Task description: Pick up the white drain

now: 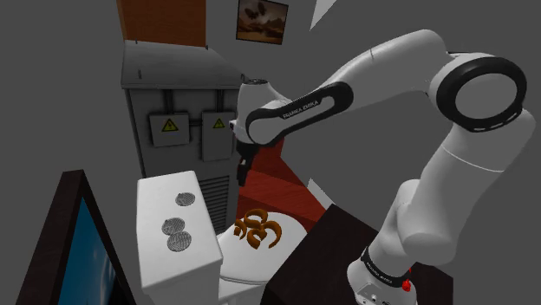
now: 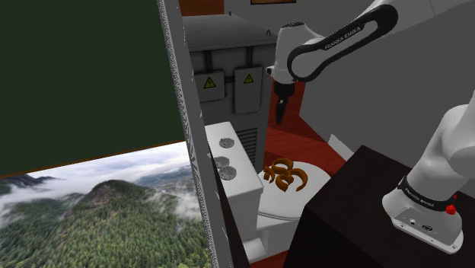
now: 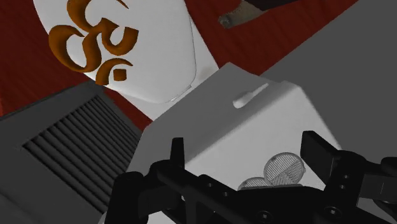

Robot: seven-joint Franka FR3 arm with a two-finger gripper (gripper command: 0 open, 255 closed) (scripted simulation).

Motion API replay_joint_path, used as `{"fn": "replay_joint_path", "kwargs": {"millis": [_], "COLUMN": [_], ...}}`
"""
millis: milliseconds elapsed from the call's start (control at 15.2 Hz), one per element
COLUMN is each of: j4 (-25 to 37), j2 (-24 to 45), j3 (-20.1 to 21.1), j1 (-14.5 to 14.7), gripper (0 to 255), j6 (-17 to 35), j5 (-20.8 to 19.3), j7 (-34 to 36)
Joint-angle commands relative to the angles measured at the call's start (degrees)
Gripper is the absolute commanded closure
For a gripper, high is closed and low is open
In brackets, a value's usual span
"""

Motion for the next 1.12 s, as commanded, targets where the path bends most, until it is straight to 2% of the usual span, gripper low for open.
{"fn": "replay_joint_path", "kwargs": {"millis": [0,528,1056], "j4": [2.1,11.9,23.8], "j2": [3.7,18.5,32.8], "j3": [0.8,3.6,5.6], "j1": [0.8,3.9,8.0], "gripper": [0,0,0], "j6": [2.1,8.3,11.7], "j5": [-0.4,-3.5,-8.1], "j7": [-1.4,-5.8,-9.4]}}
